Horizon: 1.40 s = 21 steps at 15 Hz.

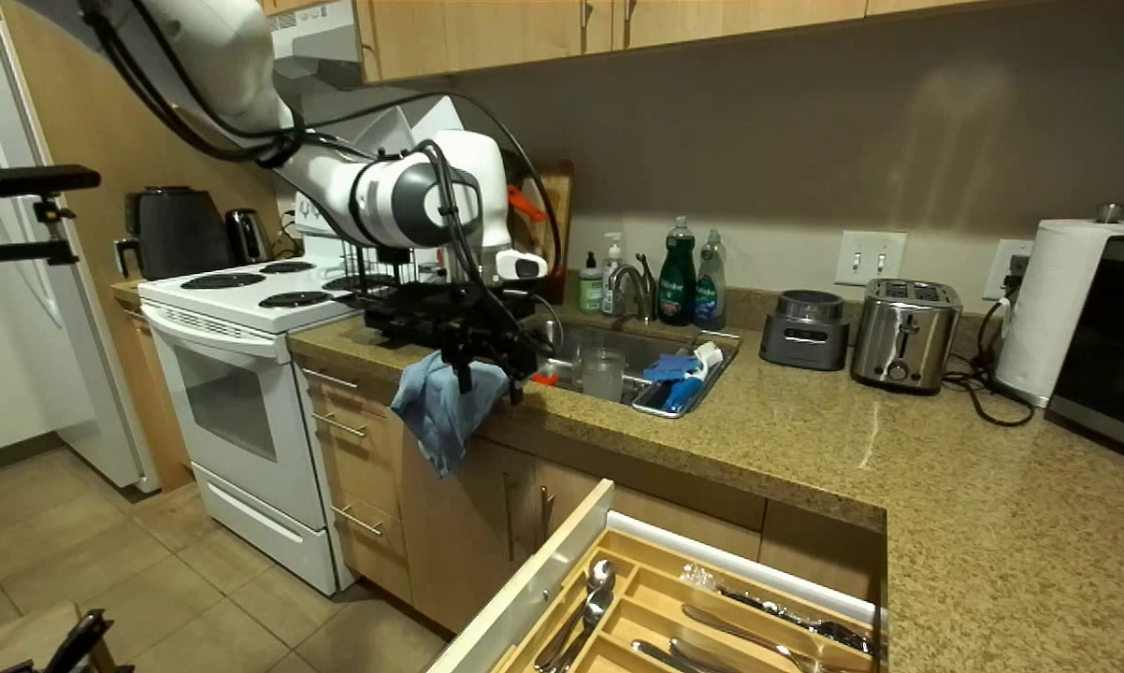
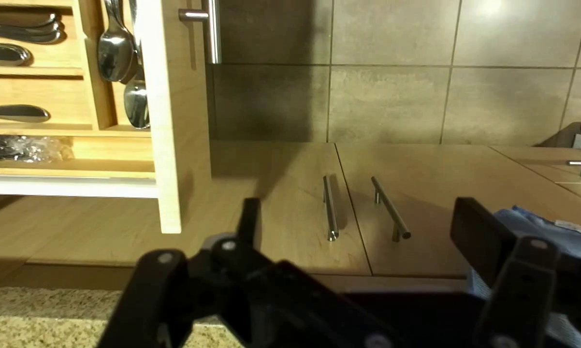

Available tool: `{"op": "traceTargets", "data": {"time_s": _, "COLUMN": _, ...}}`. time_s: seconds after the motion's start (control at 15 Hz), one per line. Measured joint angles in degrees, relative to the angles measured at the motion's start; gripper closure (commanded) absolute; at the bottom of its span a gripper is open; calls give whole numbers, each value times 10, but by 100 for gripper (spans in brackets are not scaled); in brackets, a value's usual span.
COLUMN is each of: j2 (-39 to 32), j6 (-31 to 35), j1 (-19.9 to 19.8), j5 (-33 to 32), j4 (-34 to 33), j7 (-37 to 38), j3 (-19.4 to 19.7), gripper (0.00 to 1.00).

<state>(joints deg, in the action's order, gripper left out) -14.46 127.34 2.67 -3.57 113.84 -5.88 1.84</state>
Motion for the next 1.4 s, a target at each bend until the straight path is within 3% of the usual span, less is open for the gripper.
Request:
{"op": "traceTargets", "data": {"time_s": 0.67, "j2": -98, "j6": 5, "j1": -11, "j5": -44, "j4": -22, "j7": 0, "j3": 3, "gripper": 0}}
{"op": "traceTargets", "data": {"time_s": 1.4, "j2": -184, "j6": 93, "j1": -14, "j5": -63, "j4": -55, "j7": 0, "j3": 21, "gripper": 0}}
